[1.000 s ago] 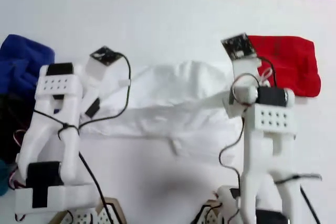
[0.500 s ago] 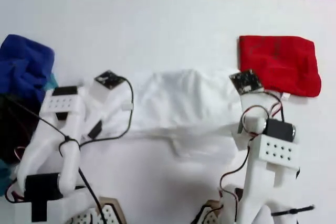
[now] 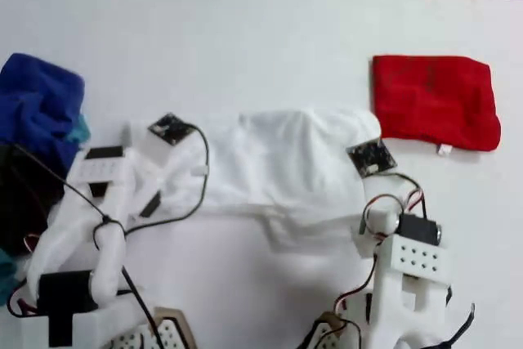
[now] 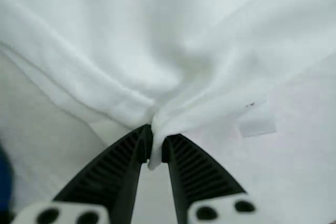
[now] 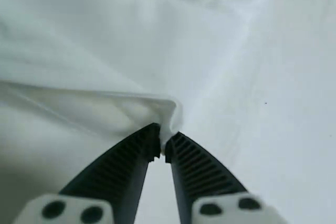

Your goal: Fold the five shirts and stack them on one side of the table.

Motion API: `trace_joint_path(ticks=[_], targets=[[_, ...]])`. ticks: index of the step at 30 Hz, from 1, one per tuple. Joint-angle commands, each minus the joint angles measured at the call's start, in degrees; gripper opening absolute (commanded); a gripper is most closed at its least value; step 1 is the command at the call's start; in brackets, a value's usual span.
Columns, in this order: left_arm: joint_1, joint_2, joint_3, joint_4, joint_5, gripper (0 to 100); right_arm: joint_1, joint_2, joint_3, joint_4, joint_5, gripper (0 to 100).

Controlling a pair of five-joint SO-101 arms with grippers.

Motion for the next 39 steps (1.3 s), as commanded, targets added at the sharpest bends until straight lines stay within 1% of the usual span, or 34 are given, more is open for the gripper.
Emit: trace_joint_path(ticks=[1,12,15,17,20,22,28,31,33,34,35,36,38,39], targets=[[-0.6,-2.1,-2.3,0.4,0.0,3,0.7,-1.5,0.1,-0.9,0.6,2.0],[-0.6,1.1,-1.9,-0.9,0.0,3,0.2,-1.2,0.4,-0.5,0.8,2.5],[-0.6,1.5,-2.0,-0.7,0.0,4,0.2,-1.3,0.4,1.4,5.5,5.6],[-0.6,1.5,-2.6,1.1,0.0,9,0.2,-1.5,0.2,3.3,8.2,11.0],[-0.6,1.6,-6.3,5.9,-0.1,19,0.2,-1.6,-0.3,4.4,11.1,18.3],[-0.7,1.5,-10.2,9.9,-0.1,23,0.2,-1.6,-1.3,4.4,11.3,19.3],[-3.0,1.8,-29.8,23.8,-0.1,19,0.1,-1.6,-12.4,9.9,7.2,18.2],[-3.1,1.9,-38.5,27.1,0.1,19,0.1,-1.6,-20.5,13.1,3.9,18.1],[-2.7,2.0,-41.5,27.2,0.4,18,0.3,-1.5,-25.0,13.1,-0.2,18.0],[-2.5,2.1,-42.3,26.9,0.5,14,0.3,-1.0,-26.5,11.9,-2.5,17.8],[-1.7,2.3,-42.3,25.6,1.3,8,0.2,-0.6,-26.9,9.7,-5.0,16.3],[-1.0,2.8,-41.8,23.6,3.1,1,0.0,0.3,-27.1,7.0,-7.6,12.4],[0.4,5.3,-41.5,21.1,6.1,4,-1.6,3.2,-27.3,1.1,-11.3,0.7],[1.5,7.2,-41.7,20.1,6.8,2,-2.8,5.4,-27.3,-1.1,-11.9,1.9]])
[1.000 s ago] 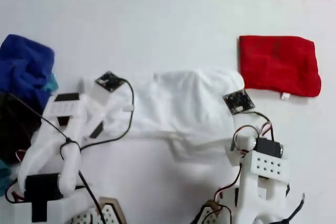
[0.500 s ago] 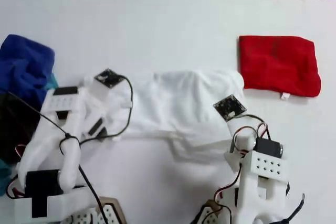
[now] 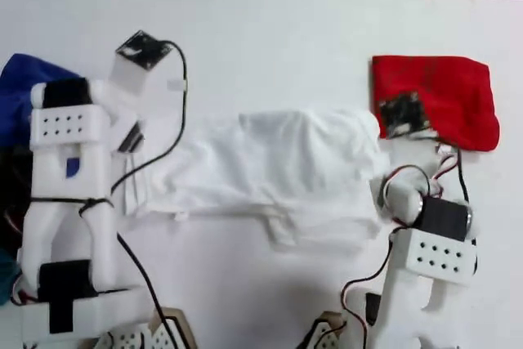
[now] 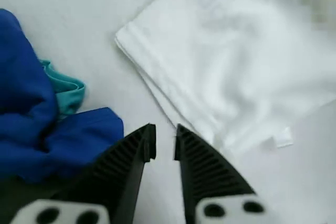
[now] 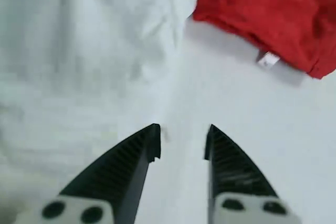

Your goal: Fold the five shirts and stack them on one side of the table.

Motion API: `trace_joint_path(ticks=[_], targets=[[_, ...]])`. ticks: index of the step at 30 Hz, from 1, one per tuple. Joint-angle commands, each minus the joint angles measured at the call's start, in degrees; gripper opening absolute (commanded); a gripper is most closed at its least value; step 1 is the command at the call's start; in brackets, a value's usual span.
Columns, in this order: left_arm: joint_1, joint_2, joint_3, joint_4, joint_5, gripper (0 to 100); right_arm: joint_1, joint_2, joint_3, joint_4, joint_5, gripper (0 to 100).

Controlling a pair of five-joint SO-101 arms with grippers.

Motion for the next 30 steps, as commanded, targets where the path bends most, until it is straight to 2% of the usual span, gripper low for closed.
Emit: trace_joint_path(ticks=[1,8,15,17,20,30], targets=[[3.5,4.8,-2.7,-4.0,3.3,3,-3.6,6.3,-3.3,-8.2,-4.0,3.6],[7.6,23.6,-11.6,-9.2,11.0,3,-9.8,30.1,-20.0,-12.5,-4.3,1.9],[8.0,41.1,-27.6,-8.7,12.2,3,-12.2,59.1,-43.3,-12.0,-4.8,1.9],[7.8,44.9,-30.8,-8.6,12.2,3,-12.3,66.2,-49.5,-10.2,-8.5,1.9],[6.9,49.8,-34.9,-6.3,12.0,3,-12.2,75.6,-58.5,-6.5,-13.0,1.9],[0.1,61.5,-53.5,2.4,10.1,3,-9.1,98.7,-80.9,0.7,-13.3,1.9]])
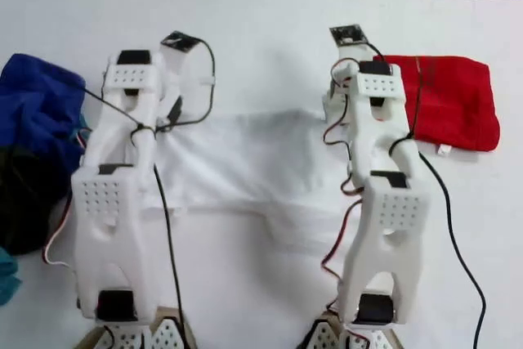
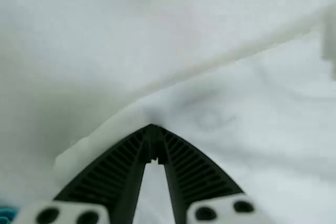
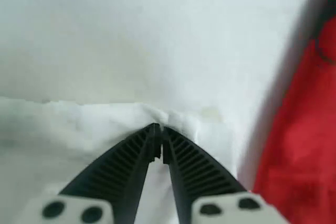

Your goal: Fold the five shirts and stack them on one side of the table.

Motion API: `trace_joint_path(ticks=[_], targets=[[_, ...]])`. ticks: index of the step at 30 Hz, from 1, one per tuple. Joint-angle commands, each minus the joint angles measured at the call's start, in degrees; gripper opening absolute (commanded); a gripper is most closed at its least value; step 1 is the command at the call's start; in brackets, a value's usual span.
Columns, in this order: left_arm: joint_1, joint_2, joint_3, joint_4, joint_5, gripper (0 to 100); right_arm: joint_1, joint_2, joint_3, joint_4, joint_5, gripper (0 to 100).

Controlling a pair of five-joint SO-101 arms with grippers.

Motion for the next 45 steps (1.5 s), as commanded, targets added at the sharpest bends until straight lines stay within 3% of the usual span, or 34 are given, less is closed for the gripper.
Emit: trace_joint_path(ticks=[1,14,19,23,40,45], targets=[[-4.7,4.0,-8.0,2.6,-2.8,3,2.6,4.5,-9.6,2.1,-0.4,1.9],[-4.1,13.7,-35.6,19.3,-3.8,3,2.3,7.9,-37.6,23.3,-0.4,1.9],[-3.5,11.0,-37.4,19.4,-3.7,3,2.3,7.9,-46.9,32.1,-0.4,1.9],[-3.6,7.1,-37.2,19.5,-3.7,3,2.7,5.9,-46.9,32.4,-0.4,1.9],[-3.6,-31.4,5.9,19.0,-4.2,3,-6.4,-31.7,-8.6,32.2,-0.8,1.9],[-3.8,-39.0,20.4,12.8,-4.2,3,-6.5,-42.1,3.5,32.2,0.5,1.9]])
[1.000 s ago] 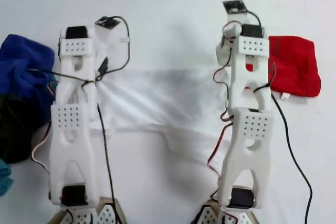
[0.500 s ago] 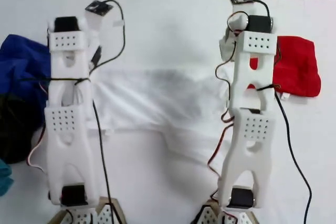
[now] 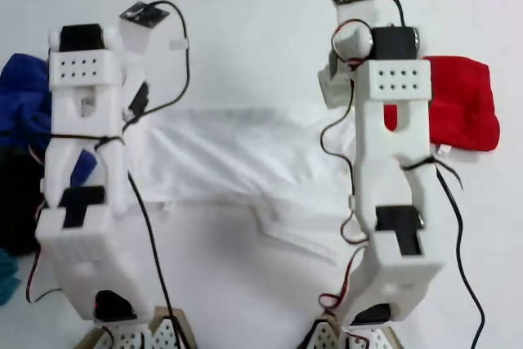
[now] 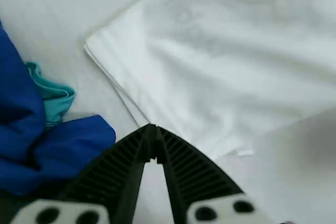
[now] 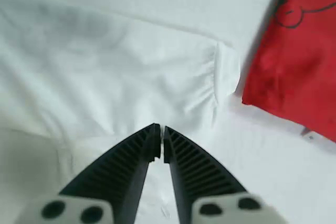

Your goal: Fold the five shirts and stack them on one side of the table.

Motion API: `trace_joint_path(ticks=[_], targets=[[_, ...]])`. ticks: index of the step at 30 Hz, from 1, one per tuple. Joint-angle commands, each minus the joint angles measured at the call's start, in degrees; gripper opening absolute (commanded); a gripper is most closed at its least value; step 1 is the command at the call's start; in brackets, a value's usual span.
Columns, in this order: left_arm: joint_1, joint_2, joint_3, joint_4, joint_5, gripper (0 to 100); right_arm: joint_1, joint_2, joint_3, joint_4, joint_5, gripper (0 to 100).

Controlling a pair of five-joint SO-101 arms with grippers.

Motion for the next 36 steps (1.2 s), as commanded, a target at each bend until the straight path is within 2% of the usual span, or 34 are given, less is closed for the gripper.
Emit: trace_joint_path(ticks=[1,4,8,12,14,20,23,28,36], targets=[[-0.3,-8.0,10.9,-6.3,-0.8,3,-1.1,-11.4,7.9,1.2,2.7,1.9],[0.0,-13.1,24.6,-15.9,-0.8,3,-2.6,-20.3,17.7,-0.8,6.0,1.9],[-0.1,-19.6,43.5,-31.0,-0.8,3,-2.3,-30.5,34.5,-8.3,6.2,1.9],[-0.4,-21.0,54.8,-39.7,-0.6,3,-2.6,-36.4,52.6,-16.7,6.2,2.0],[-0.7,-21.3,57.9,-41.5,-0.4,3,-2.6,-38.5,59.9,-20.2,6.6,2.1],[-2.4,-21.2,63.8,-47.6,-0.4,3,-3.8,-41.4,75.8,-27.3,14.8,2.1],[-2.4,-21.5,66.5,-50.6,-0.4,3,-4.4,-41.5,80.5,-33.5,15.2,2.1],[-2.2,-21.4,66.2,-50.9,-0.4,3,-5.0,-41.0,84.4,-42.6,15.1,2.0],[-2.1,-21.2,66.2,-51.1,-0.5,3,-18.2,-41.5,84.7,-37.0,15.1,2.0]])
